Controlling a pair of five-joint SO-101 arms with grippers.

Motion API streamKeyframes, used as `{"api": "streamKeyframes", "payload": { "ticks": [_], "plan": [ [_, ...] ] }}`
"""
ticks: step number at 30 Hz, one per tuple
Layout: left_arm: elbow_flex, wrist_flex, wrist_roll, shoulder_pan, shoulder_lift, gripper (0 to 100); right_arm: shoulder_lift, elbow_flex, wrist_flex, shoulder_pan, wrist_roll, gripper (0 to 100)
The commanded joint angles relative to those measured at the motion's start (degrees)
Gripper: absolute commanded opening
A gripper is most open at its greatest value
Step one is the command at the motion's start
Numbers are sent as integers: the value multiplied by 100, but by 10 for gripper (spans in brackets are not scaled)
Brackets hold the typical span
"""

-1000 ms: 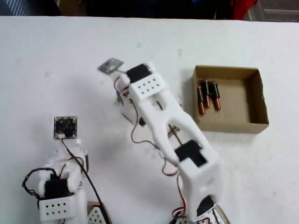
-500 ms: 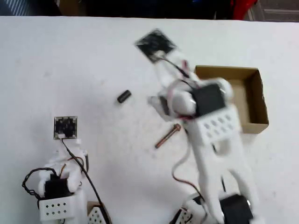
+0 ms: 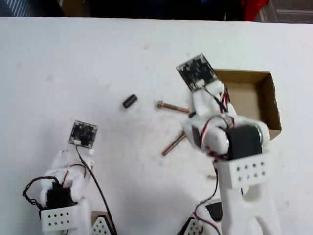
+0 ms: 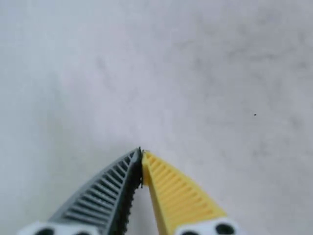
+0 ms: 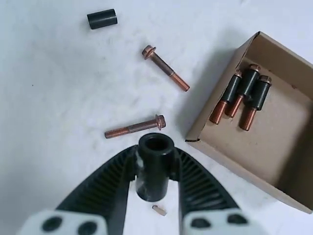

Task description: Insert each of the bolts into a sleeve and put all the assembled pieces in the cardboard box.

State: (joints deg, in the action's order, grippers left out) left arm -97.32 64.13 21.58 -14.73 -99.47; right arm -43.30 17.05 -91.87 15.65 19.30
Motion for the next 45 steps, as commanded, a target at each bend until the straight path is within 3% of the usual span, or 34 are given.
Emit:
{"api": "streamKeyframes", "payload": {
  "ticks": [1,14,24,32,38,45],
  "plan": [
    [70,-387,246,-48,-57,21,-585,360,145,-22,62,17],
    [1952,712,721,426,-22,20,-2642,1705,145,-40,62,17],
    [3051,1231,721,708,66,20,-3785,2971,945,-31,35,17],
    [4185,1240,712,796,2105,20,-4523,3938,1859,-31,9,17],
    [4695,1231,677,1587,3503,21,-4980,4738,2765,-31,0,17],
    [5222,1213,158,2580,4752,21,-5719,5090,2870,-286,-510,17]
  ]
}}
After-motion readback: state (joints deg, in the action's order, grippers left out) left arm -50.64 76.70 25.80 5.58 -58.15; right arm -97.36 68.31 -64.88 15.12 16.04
